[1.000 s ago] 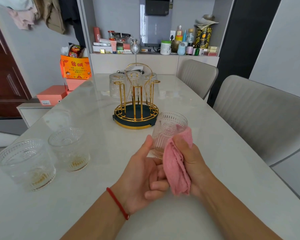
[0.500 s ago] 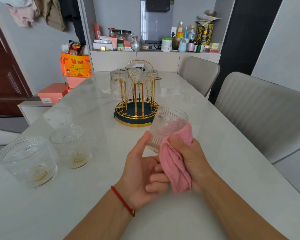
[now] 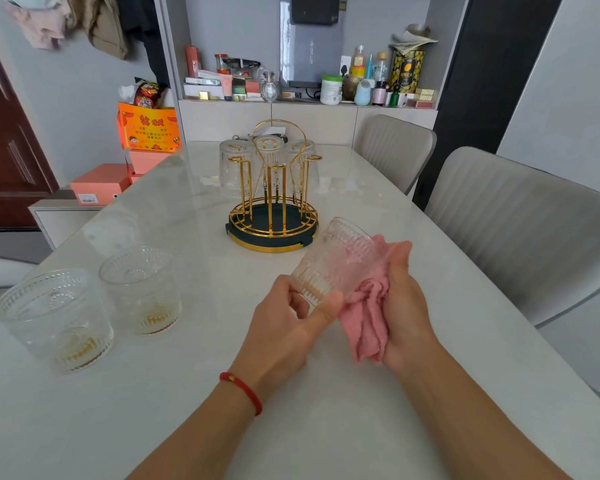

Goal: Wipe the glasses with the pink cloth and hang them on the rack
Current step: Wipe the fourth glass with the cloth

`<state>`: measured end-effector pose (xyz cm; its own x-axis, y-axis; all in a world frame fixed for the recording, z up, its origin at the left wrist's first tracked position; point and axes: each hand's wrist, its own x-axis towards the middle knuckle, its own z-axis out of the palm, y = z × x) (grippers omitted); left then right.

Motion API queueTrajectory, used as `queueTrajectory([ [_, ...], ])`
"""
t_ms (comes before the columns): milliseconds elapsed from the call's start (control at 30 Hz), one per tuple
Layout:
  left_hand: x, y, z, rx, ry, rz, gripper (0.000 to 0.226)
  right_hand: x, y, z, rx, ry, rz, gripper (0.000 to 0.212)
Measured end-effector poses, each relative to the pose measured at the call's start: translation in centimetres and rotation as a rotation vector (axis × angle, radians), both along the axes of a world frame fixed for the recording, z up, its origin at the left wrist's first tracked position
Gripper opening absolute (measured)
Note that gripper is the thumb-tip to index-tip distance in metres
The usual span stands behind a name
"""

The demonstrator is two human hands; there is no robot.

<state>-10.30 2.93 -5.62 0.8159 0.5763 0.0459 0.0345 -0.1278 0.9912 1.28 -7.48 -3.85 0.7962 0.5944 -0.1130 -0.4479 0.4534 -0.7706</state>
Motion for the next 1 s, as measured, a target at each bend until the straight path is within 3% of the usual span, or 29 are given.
queueTrajectory([
  [100,-0.4,0.8,-0.4,0.269,0.109,-0.005,0.067,0.7,-0.5,0.5,0.099,0.093,-0.013,0.068],
  [167,-0.4,1.3,-0.4,0.343,0.122,-0.012,0.061,1.0,-1.1,1.0,0.153,0.12,-0.006,0.068],
  [400,-1.2,2.3,0.5,-0.008,-0.039,-0.141,0.067,1.6,-2.6,2.4,0.138,-0.002,-0.099,0.067],
  [533,-1.3,2.4,0.4,-0.022,-0.071,-0.235,0.066,0.3,-2.3,2.4,-0.098,-0.233,-0.052,0.059],
  [633,-1.1,2.7,0.3,-0.066,-0.074,-0.182,0.07,-0.2,-1.9,1.9,-0.328,-0.442,-0.028,0.06],
  [733,-1.1,3.3,0.4,-0.175,-0.097,-0.109,0.074,-0.1,-2.0,0.9,-0.356,-0.534,0.069,0.056],
  [800,-1.2,3.7,1.1,-0.213,-0.096,-0.047,0.063,-0.5,-2.3,0.5,-0.34,-0.673,0.213,0.045],
  [867,-1.3,4.1,1.7,-0.208,-0.018,0.085,0.051,-1.2,-2.3,0.3,-0.295,-0.785,0.386,0.037],
  [933,-1.5,4.6,2.2,-0.173,0.061,0.199,0.056,-1.9,-2.1,0.3,-0.281,-0.843,0.504,0.039],
  [1000,-1.8,4.2,3.0,-0.104,0.1,0.194,0.06,-2.6,-1.9,0.2,-0.41,-0.937,0.527,0.042],
])
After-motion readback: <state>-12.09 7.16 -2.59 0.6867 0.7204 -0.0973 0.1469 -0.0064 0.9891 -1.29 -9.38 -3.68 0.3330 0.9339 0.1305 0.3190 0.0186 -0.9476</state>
